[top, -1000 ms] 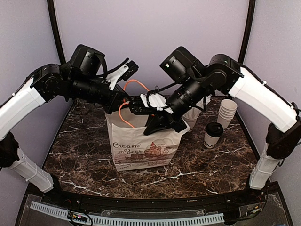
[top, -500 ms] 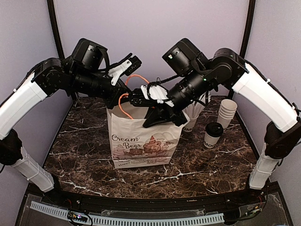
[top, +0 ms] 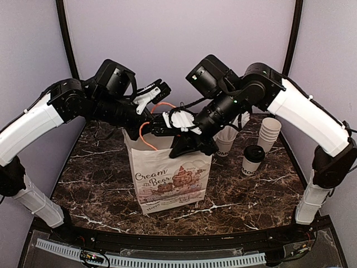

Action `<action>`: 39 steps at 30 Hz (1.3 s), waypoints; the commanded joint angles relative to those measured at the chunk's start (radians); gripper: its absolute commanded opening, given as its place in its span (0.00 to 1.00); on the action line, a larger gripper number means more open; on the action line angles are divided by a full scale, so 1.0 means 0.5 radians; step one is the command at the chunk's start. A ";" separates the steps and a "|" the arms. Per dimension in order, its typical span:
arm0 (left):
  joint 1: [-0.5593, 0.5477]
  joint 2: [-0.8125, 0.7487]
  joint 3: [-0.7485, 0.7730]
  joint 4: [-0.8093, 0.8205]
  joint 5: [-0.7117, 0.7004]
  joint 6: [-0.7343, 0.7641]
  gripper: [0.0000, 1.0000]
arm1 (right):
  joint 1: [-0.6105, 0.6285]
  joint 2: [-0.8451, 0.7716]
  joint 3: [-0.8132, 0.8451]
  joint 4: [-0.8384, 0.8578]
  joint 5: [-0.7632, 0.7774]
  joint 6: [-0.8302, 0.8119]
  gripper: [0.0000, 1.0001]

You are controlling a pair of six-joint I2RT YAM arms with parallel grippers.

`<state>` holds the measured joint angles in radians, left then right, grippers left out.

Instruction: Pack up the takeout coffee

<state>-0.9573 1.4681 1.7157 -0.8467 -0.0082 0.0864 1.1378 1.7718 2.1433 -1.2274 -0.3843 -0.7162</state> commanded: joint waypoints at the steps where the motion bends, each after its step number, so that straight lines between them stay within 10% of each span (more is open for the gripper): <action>1: 0.016 -0.089 -0.073 0.094 -0.035 0.020 0.00 | 0.025 0.024 -0.049 0.112 -0.001 0.024 0.00; 6: 0.021 -0.098 -0.126 0.115 -0.051 0.023 0.07 | 0.025 0.038 -0.054 0.115 0.022 0.027 0.00; 9: 0.023 -0.104 -0.131 0.115 -0.135 0.005 0.65 | 0.024 0.019 -0.054 0.121 0.063 0.050 0.40; 15: 0.027 -0.186 -0.123 0.151 -0.177 -0.001 0.90 | 0.022 -0.080 -0.096 0.107 0.073 0.035 0.74; 29: 0.028 -0.537 -0.540 0.116 -0.060 -0.225 0.89 | -0.519 -0.508 -0.405 0.104 -0.048 0.048 0.80; 39: 0.039 -0.231 -0.460 -0.094 0.278 -0.109 0.47 | -0.836 -0.742 -0.947 0.305 -0.117 0.118 0.78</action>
<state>-0.9463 1.3006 1.4452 -0.8196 0.0628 0.0063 0.7555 1.4460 1.7317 -1.1427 -0.4095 -0.6830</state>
